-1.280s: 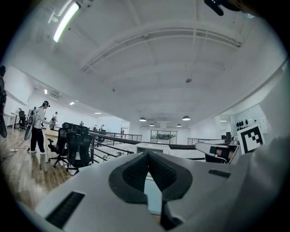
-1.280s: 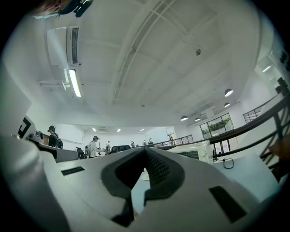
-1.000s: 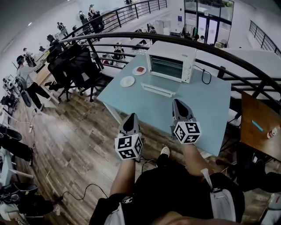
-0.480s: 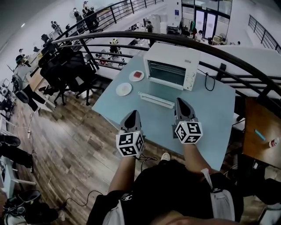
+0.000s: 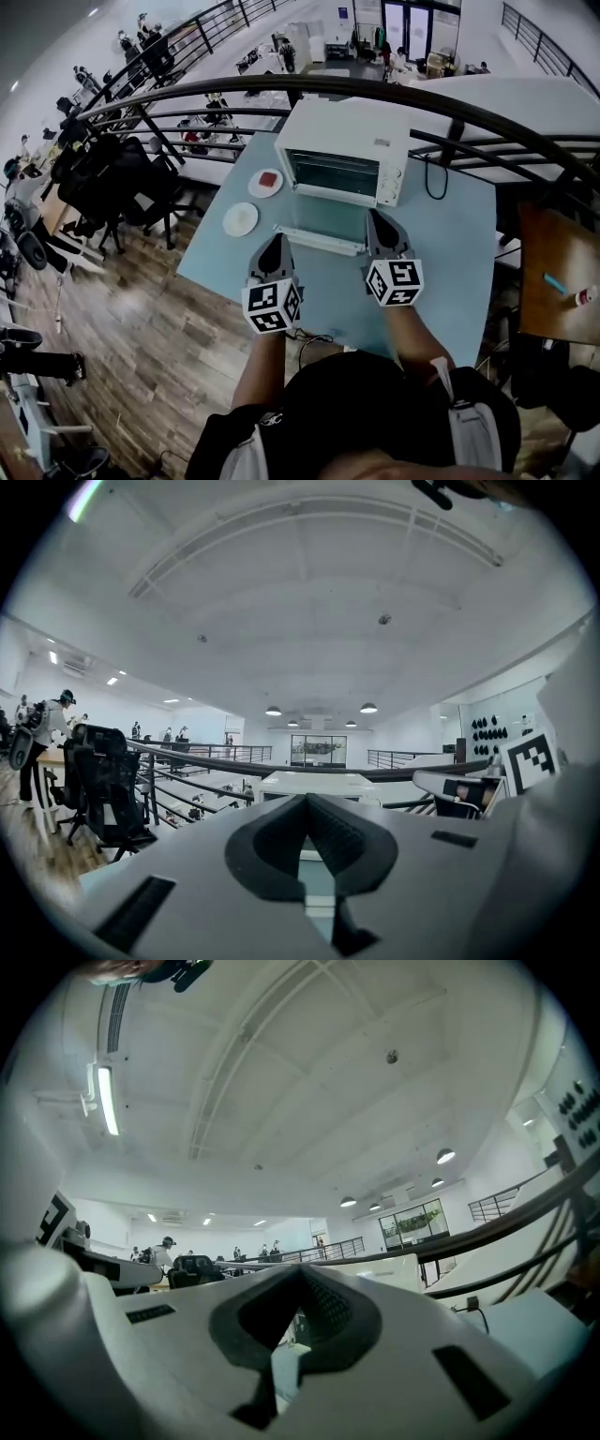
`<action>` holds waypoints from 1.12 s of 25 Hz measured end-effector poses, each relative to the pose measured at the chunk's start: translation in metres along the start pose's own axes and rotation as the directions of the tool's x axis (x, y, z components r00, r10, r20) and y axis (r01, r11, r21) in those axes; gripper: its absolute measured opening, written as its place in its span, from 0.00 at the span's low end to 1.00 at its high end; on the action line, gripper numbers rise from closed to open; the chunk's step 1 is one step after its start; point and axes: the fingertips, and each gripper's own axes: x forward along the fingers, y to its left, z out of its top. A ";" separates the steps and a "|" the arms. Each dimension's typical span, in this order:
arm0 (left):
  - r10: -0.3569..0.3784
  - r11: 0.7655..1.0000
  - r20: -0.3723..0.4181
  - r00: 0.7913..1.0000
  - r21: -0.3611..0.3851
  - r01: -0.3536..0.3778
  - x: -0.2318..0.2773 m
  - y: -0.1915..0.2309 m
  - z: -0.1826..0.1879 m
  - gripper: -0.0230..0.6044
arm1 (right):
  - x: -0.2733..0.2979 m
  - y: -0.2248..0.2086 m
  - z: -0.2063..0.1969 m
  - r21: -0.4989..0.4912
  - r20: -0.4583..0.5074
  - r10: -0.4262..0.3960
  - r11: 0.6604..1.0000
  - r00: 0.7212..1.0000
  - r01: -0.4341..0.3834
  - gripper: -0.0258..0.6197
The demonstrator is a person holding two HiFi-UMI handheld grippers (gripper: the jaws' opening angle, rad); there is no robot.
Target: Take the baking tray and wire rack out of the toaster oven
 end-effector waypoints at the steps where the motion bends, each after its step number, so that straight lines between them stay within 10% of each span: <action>1: 0.000 1.000 -0.004 1.000 -0.001 0.000 0.010 0.003 -0.001 0.06 | 0.009 -0.005 -0.002 -0.004 -0.005 -0.004 1.000 1.000 0.004 0.02; 17: -0.119 0.993 -0.080 0.990 -0.030 0.117 0.100 0.014 -0.020 0.06 | 0.050 -0.040 -0.031 0.017 -0.069 -0.122 0.992 0.990 0.124 0.02; 28: -0.333 0.943 -0.096 0.938 -0.014 0.334 0.158 0.029 -0.015 0.06 | 0.074 -0.033 -0.040 -0.014 -0.057 -0.310 0.951 0.949 0.310 0.02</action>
